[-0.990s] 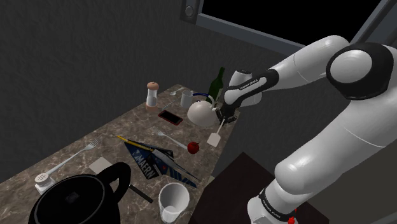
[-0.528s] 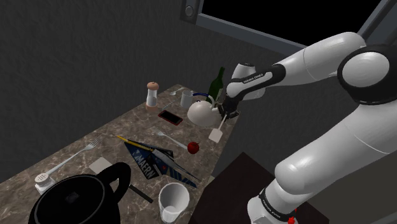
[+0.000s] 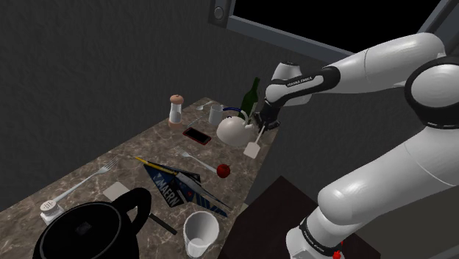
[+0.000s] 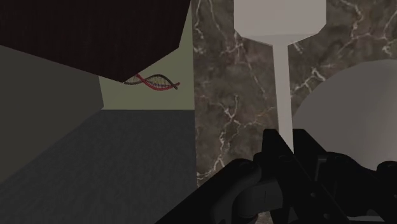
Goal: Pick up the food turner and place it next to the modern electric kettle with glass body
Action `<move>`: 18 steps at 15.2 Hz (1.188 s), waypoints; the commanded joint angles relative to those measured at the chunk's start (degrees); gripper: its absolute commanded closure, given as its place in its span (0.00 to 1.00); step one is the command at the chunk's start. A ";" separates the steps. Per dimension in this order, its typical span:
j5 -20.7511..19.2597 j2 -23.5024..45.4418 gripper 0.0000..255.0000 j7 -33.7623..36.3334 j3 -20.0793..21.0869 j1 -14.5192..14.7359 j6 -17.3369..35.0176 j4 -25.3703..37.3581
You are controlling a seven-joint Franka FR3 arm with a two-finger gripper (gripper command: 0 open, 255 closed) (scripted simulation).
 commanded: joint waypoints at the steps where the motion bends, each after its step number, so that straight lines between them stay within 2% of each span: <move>1: 0.12 -0.99 1.00 -0.17 -0.04 0.01 -1.75 0.72; 18: 0.72 -6.53 1.00 -1.03 -0.08 0.18 -15.70 9.15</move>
